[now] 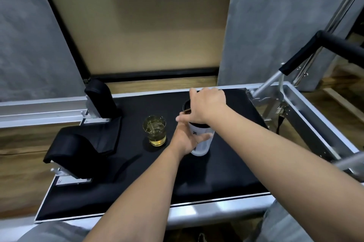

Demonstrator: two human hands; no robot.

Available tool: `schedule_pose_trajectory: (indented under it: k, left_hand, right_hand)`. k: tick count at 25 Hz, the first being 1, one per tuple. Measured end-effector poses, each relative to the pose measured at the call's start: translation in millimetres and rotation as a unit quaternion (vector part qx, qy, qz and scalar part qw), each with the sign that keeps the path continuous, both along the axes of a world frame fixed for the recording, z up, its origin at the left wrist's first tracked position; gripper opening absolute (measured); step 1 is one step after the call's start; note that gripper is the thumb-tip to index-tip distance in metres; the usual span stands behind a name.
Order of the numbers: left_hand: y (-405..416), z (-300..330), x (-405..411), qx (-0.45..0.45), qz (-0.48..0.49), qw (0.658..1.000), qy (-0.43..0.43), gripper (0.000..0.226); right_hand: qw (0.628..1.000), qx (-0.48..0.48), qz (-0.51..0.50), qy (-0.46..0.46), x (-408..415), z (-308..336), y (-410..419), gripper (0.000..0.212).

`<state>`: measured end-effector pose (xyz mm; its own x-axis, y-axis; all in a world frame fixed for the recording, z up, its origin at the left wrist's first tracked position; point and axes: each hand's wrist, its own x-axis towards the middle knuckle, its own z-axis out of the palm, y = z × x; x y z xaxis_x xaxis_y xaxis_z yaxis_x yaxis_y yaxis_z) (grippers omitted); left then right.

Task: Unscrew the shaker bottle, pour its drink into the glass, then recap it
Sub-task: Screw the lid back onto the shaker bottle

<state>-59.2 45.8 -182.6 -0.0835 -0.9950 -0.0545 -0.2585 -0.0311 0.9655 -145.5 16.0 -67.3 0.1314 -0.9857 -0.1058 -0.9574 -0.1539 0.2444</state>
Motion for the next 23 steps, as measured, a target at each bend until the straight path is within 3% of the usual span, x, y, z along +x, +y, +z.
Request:
schedule_pose_trajectory:
  k: [1,3,6,7,9,11,12,14,17,19,21,23]
  left_hand:
    - [0.8,-4.0,4.2,-0.02,-0.008,0.999,-0.027,0.051]
    - [1.5,-9.5,7.9,-0.008,-0.015,1.0,-0.002,0.082]
    - [-0.2,-9.6,4.2,0.022,-0.02,0.998,0.062,0.081]
    - [-2.5,-6.2,0.3,0.033,-0.01,0.995,0.089,0.076]
    - [-5.6,-5.0,-6.3,0.052,-0.001,0.995,0.082,0.07]
    - [-4.4,-9.4,-5.8,0.041,-0.004,0.998,0.051,0.085]
    - [-3.5,-10.2,-4.6,0.028,-0.001,1.0,0.011,0.101]
    - [-2.5,-15.5,-3.2,-0.001,0.008,0.999,-0.05,0.106]
    - [-6.4,-16.2,1.5,0.032,-0.019,0.999,0.007,0.08]
    - [-7.7,-14.0,1.0,0.031,-0.03,0.999,-0.008,0.078]
    - [-9.7,-13.1,-2.0,0.018,-0.014,1.0,-0.017,0.08]
    - [-11.7,-13.2,-4.9,0.015,-0.018,1.0,-0.008,0.08]
  right_hand:
    - [0.999,0.043,0.025,-0.019,-3.6,6.6,-4.1,0.113]
    - [0.988,0.081,0.129,-0.021,-18.5,18.6,-9.5,0.124]
    - [0.957,-0.016,0.289,-0.001,-48.0,15.4,-9.6,0.112]
    - [0.961,-0.005,0.274,-0.039,-52.8,8.4,-9.0,0.104]
    - [0.985,0.011,0.13,-0.117,-46.0,-8.1,-4.0,0.087]
    - [0.992,-0.007,-0.044,-0.119,-22.1,-17.3,3.3,0.082]
    - [0.99,-0.011,-0.082,-0.118,-13.3,-18.9,5.9,0.083]
    - [0.99,0.014,-0.073,-0.123,-8.3,-13.8,3.5,0.093]
    - [0.987,0.064,0.118,-0.091,-31.1,6.5,-3.9,0.109]
    - [0.973,0.041,0.219,-0.064,-50.2,13.3,-4.2,0.098]
    - [0.975,0.06,0.157,-0.141,-51.9,3.6,-0.4,0.083]
    - [0.979,0.057,-0.014,-0.197,-32.9,-9.5,5.0,0.077]
